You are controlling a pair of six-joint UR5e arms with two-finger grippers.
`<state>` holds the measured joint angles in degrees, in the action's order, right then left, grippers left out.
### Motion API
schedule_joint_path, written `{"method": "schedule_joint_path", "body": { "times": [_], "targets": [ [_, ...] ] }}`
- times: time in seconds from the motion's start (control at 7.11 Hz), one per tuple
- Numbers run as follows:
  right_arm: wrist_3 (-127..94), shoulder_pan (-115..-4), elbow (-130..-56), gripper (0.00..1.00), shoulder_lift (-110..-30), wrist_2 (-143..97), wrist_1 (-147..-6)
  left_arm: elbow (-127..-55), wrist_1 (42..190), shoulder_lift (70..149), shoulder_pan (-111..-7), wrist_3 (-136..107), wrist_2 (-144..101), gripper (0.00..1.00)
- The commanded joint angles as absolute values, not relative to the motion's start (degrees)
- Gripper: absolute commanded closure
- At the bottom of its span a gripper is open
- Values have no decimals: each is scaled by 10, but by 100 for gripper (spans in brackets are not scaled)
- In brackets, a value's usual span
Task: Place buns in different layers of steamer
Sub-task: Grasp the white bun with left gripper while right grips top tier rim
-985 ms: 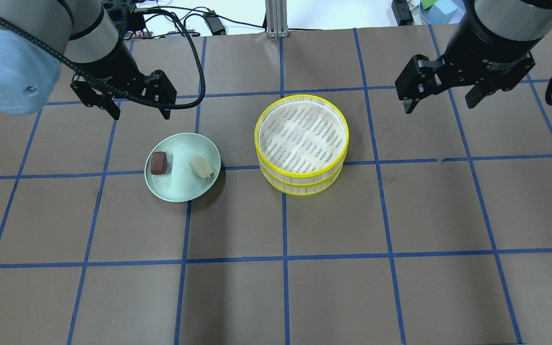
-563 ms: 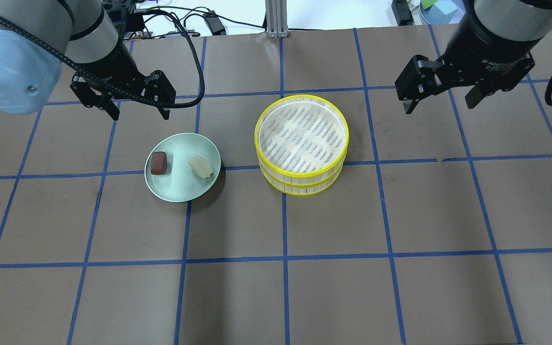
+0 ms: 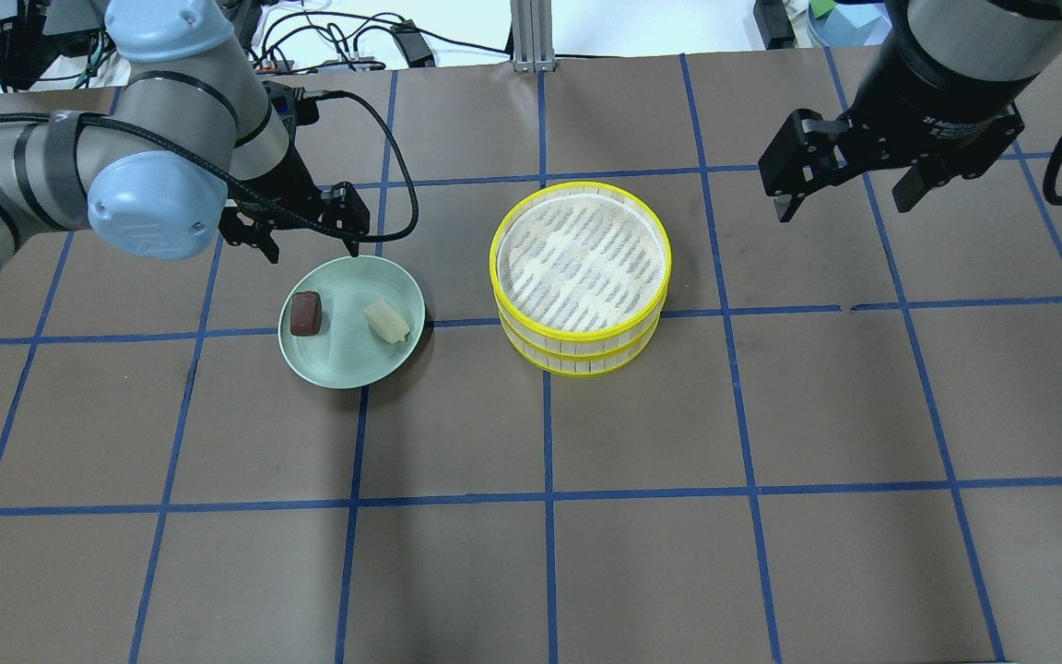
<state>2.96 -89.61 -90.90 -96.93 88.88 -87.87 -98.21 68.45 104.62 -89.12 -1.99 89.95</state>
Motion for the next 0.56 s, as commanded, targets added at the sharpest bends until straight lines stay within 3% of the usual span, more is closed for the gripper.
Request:
{"method": "schedule_joint_path", "body": {
  "times": [0.0,0.42],
  "targets": [
    [21,-897,-910,0,-957,888,-870,-986,671,1084,-891,-29,870,0],
    [13,-903,-903,0,-898,888,-924,-985,671,1113,-891,-160,869,0]
  ]
}}
